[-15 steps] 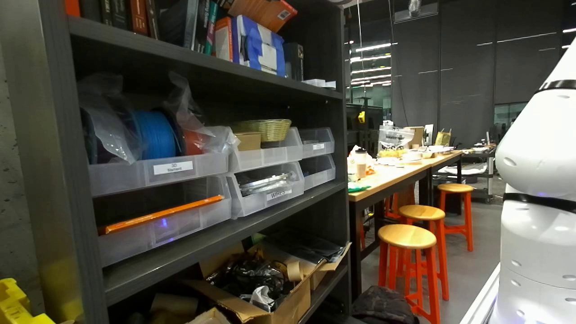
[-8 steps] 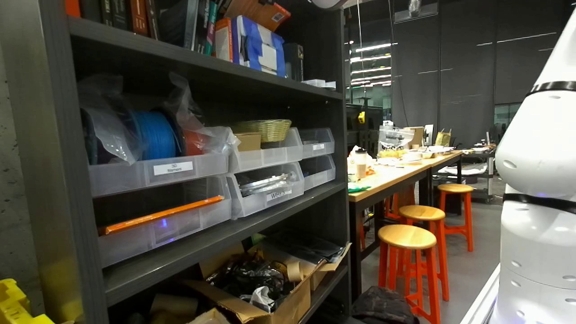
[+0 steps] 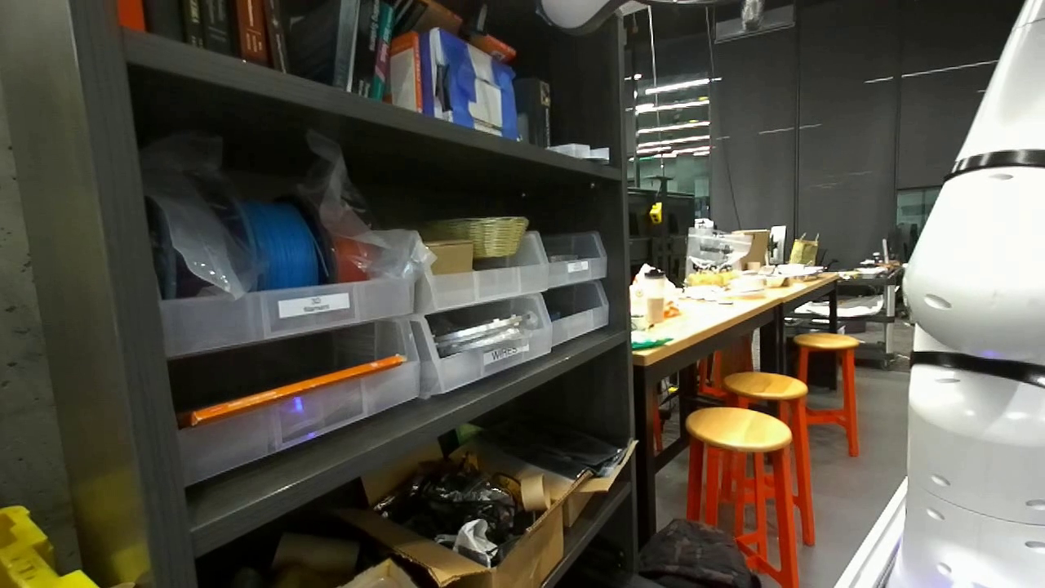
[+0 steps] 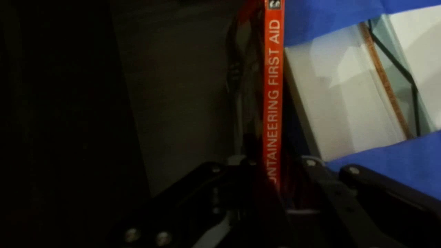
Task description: Put the orange book on top of the stacked white boxes on the top shelf.
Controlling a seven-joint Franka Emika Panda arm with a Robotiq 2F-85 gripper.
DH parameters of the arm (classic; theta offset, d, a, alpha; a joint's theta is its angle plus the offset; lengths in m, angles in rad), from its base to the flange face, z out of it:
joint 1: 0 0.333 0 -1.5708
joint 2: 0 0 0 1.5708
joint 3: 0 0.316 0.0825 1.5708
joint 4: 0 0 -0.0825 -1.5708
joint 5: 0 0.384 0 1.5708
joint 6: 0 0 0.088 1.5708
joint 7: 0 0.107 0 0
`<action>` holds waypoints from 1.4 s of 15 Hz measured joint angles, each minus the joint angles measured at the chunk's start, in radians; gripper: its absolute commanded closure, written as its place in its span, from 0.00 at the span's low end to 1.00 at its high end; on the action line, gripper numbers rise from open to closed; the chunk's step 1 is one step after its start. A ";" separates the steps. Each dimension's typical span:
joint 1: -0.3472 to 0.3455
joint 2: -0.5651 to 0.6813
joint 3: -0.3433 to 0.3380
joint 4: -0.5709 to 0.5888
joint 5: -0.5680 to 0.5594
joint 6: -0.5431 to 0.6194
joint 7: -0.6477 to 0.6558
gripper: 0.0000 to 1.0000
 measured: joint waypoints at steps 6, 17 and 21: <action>0.043 0.008 -0.034 0.029 0.175 -0.032 -0.156 0.13; 0.101 -0.060 -0.034 0.051 0.404 -0.151 -0.358 0.00; 0.123 -0.116 -0.029 0.028 0.460 -0.224 -0.416 0.00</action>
